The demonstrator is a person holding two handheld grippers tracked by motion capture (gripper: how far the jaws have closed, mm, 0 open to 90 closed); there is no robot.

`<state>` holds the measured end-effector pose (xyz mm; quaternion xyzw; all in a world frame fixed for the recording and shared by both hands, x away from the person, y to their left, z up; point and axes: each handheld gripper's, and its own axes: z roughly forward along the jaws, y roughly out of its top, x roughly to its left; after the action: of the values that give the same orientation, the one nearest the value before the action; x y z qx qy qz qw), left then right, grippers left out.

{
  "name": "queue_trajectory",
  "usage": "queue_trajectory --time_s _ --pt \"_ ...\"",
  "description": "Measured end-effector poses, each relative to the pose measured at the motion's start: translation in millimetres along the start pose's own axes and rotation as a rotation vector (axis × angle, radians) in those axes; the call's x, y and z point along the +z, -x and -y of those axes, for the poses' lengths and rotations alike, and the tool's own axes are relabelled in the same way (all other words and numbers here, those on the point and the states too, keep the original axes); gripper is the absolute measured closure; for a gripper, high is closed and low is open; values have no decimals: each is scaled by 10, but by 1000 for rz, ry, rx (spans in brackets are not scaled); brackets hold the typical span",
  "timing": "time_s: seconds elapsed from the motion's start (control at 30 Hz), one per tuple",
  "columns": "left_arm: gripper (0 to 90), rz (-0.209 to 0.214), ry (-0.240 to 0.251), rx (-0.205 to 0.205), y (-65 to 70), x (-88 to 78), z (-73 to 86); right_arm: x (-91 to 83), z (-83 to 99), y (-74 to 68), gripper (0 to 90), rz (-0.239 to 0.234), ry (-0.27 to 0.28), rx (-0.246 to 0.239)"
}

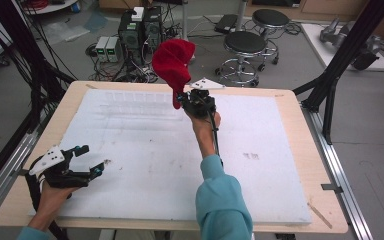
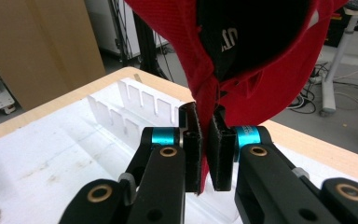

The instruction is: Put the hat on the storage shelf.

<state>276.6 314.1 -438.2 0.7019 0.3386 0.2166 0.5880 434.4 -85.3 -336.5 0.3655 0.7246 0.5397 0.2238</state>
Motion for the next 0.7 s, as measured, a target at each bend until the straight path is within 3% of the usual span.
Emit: queue_trajectory --time_s 0.2,0.4,0.7 --pt "72 2 -7 -1 10 18 56 83 57 45 859 0 2 23" --pt "72 6 -5 -6 15 22 98 147 96 58 859 12 -9 15" --pt "72 7 -9 -9 19 12 102 266 176 65 859 23 -51 22"
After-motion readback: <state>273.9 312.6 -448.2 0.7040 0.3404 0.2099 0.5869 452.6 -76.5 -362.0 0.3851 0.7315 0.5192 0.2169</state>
